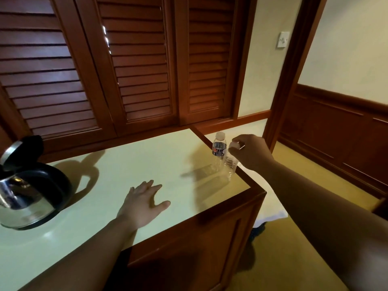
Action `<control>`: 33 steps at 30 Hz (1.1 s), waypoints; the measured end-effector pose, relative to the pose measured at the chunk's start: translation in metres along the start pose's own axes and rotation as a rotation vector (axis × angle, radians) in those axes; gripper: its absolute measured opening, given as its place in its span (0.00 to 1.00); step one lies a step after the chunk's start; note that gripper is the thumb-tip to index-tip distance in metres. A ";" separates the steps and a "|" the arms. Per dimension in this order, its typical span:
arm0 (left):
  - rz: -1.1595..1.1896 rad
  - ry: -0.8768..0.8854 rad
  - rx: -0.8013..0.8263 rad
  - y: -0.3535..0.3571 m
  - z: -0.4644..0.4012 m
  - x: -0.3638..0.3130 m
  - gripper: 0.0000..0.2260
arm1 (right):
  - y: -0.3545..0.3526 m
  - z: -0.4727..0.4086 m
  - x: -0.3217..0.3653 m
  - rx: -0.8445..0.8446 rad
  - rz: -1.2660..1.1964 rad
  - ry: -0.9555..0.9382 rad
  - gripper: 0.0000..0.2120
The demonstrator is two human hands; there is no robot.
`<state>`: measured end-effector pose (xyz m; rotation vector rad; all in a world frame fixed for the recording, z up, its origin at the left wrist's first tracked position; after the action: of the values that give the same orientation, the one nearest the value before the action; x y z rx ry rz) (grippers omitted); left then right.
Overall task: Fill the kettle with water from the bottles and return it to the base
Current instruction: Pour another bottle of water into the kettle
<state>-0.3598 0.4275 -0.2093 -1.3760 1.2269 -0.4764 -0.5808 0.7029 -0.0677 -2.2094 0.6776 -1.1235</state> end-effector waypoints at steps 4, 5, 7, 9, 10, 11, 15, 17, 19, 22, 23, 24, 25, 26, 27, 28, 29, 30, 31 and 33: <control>0.006 0.008 -0.014 0.003 -0.001 0.006 0.37 | 0.012 -0.017 -0.003 0.046 0.052 0.017 0.14; 0.009 0.011 -0.018 0.004 -0.001 0.008 0.37 | 0.015 -0.021 -0.004 0.059 0.059 0.024 0.14; 0.027 0.005 -0.022 0.005 0.000 0.010 0.36 | 0.021 -0.025 -0.005 0.081 0.071 0.040 0.17; 0.041 -0.009 -0.023 0.005 -0.001 0.011 0.37 | 0.022 -0.026 -0.004 0.089 0.070 0.068 0.22; 0.049 -0.015 -0.022 0.006 -0.001 0.012 0.38 | 0.020 -0.024 -0.003 0.088 0.071 0.080 0.25; 0.059 -0.019 -0.024 0.006 -0.001 0.013 0.38 | 0.017 -0.022 0.000 0.084 0.079 0.082 0.27; 0.294 -0.146 -0.102 -0.003 0.000 0.011 0.39 | 0.000 -0.002 0.015 0.051 0.179 -0.029 0.36; 0.460 -0.227 -0.159 -0.014 0.001 0.010 0.39 | -0.004 0.013 0.027 0.024 0.222 -0.135 0.36; 0.530 -0.246 -0.188 -0.025 0.005 0.013 0.35 | -0.003 0.029 0.043 -0.001 0.212 -0.212 0.33; 0.567 -0.216 -0.185 -0.044 0.020 0.026 0.29 | 0.014 0.054 0.071 0.014 0.164 -0.265 0.29; 0.559 -0.199 -0.186 -0.050 0.027 0.033 0.25 | 0.023 0.062 0.082 0.039 0.149 -0.280 0.29; 0.539 -0.185 -0.195 -0.057 0.034 0.041 0.22 | 0.034 0.071 0.094 0.074 0.129 -0.295 0.28; 0.525 -0.179 -0.205 -0.065 0.043 0.051 0.20 | 0.045 0.082 0.106 0.120 0.108 -0.312 0.27; 0.523 -0.190 -0.214 -0.073 0.051 0.061 0.20 | 0.058 0.093 0.119 0.170 0.084 -0.333 0.27; 0.533 -0.209 -0.231 -0.083 0.061 0.071 0.22 | 0.072 0.106 0.133 0.222 0.056 -0.355 0.27; 0.538 -0.232 -0.255 -0.093 0.072 0.083 0.24 | 0.086 0.120 0.148 0.276 0.031 -0.374 0.27; 0.544 -0.248 -0.281 -0.104 0.084 0.095 0.23 | 0.101 0.134 0.164 0.325 0.010 -0.393 0.27; 0.546 -0.265 -0.301 -0.115 0.097 0.108 0.20 | 0.117 0.150 0.180 0.373 -0.006 -0.411 0.27; 0.546 -0.286 -0.316 -0.127 0.111 0.121 0.16 | 0.132 0.166 0.196 0.417 -0.020 -0.429 0.27; 0.536 -0.325 -0.342 -0.150 0.140 0.148 0.13 | 0.166 0.199 0.231 0.503 -0.044 -0.461 0.28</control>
<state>-0.1293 0.3331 -0.1633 -1.2694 1.3734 0.3339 -0.3246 0.4845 -0.1506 -1.9394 0.1285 -0.6656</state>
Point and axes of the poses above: each hand's wrist, its own z-axis away from the middle knuckle, its own y-axis out of the palm, x = y × z, the point moved 3 cm from there along -z, towards the middle knuckle, and after that the axes turned 15 degrees about -x, right-handed, at the moved point
